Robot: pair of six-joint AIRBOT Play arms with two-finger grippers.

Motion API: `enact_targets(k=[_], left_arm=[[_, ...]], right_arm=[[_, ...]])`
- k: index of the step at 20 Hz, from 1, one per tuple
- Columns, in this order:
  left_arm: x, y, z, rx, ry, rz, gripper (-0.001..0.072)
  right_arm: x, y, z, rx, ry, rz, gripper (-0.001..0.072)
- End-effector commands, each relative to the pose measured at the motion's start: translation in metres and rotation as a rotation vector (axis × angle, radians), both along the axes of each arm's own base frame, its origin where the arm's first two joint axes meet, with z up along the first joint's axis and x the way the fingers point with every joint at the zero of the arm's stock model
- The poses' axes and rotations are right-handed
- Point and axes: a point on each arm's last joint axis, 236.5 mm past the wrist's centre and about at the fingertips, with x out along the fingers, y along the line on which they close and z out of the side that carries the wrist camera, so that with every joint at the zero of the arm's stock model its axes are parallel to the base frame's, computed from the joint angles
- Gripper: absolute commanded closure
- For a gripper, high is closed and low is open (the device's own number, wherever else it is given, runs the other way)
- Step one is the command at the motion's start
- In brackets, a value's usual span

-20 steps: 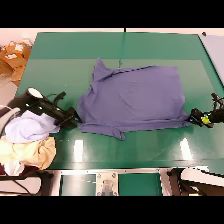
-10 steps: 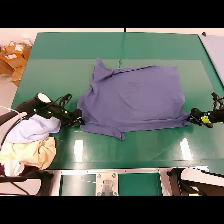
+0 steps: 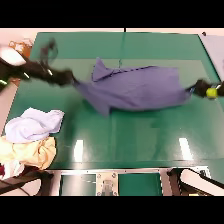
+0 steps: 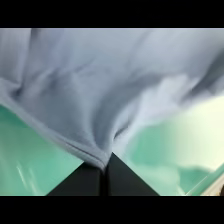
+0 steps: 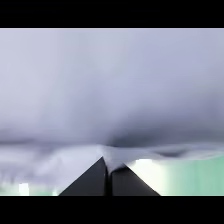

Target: Fold the shirts.

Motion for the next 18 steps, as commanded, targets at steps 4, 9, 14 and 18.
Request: enact_targets(k=[4, 9, 14, 18], left_arm=[[-0.073, 0.028, 0.33, 0.027, -0.819, 0.093, 0.0689], [-0.193, 0.043, 0.434, -0.034, -1.168, 0.163, 0.0689], [-0.181, 0.052, 0.418, -0.018, -1.096, 0.212, 0.0688], [-0.079, 0.045, 0.309, 0.017, -0.767, 0.203, 0.0688]], right_arm=[[-0.045, 0.041, 0.296, -0.055, -0.584, -0.105, 0.0698], [-0.137, 0.045, 0.434, -0.259, -0.955, -0.322, 0.0698], [-0.141, 0.038, 0.445, -0.286, -0.994, -0.363, 0.0698], [-0.076, 0.008, 0.367, -0.152, -0.791, -0.316, 0.0698]])
